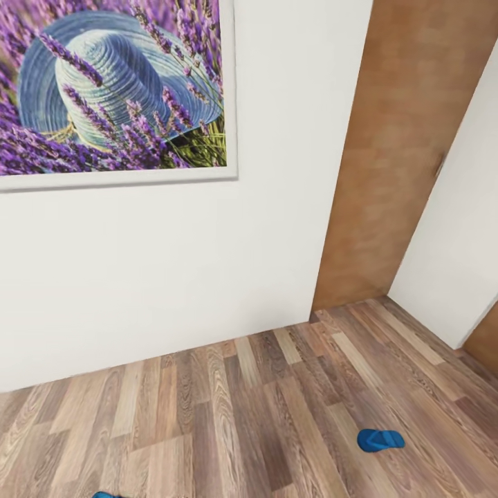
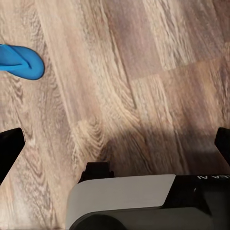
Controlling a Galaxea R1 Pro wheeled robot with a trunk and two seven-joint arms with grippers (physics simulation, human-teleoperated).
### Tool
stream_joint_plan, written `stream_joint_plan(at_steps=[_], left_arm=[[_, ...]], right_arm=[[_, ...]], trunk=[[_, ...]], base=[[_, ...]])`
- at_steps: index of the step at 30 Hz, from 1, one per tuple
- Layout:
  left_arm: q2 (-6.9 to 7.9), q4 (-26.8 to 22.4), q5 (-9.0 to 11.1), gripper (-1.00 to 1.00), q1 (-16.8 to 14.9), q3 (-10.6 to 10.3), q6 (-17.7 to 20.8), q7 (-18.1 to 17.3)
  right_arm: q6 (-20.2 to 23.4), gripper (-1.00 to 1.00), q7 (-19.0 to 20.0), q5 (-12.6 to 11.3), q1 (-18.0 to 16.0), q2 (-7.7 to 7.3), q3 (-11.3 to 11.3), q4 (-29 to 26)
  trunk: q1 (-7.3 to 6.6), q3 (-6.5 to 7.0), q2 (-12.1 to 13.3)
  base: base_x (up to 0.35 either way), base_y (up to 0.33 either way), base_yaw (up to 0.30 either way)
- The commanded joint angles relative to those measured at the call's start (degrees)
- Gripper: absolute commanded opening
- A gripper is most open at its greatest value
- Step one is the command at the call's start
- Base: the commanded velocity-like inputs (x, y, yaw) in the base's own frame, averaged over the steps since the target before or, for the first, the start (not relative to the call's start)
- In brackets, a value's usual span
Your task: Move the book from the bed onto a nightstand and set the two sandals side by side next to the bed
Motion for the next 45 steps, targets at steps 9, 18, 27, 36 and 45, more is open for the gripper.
stream_joint_plan(at_steps=[9,18,27,36,45], left_arm=[[-0.01,-0.03,-0.03,1.0,0.0,0.01,-0.11,0.01],[-0.01,-0.03,-0.01,1.0,0.01,0.01,-0.11,0.0],[-0.01,-0.03,0.0,1.0,0.0,0.01,-0.11,0.03],[-0.01,-0.03,-0.01,1.0,0.0,0.01,-0.11,0.02],[-0.01,-0.03,-0.02,1.0,-0.01,0.01,-0.11,0.0]], right_arm=[[-0.19,1.0,-0.02,0.01,-0.02,-0.01,0.01,0.03],[-0.16,1.0,-0.02,0.01,-0.01,-0.01,0.01,0.03],[-0.18,1.0,-0.02,0.03,-0.03,-0.01,0.01,0.03],[-0.16,1.0,-0.02,0.03,-0.02,-0.01,0.01,0.03],[-0.16,1.0,-0.02,0.01,-0.03,-0.01,0.01,0.03]], trunk=[[0.0,-0.04,-0.02],[0.0,-0.04,-0.02],[0.0,-0.04,-0.02],[0.0,-0.04,-0.02],[0.0,-0.04,-0.02]], base=[[0.0,0.0,0.292],[0.0,0.0,0.292],[0.0,0.0,0.292],[0.0,0.0,0.292],[0.0,0.0,0.292]])
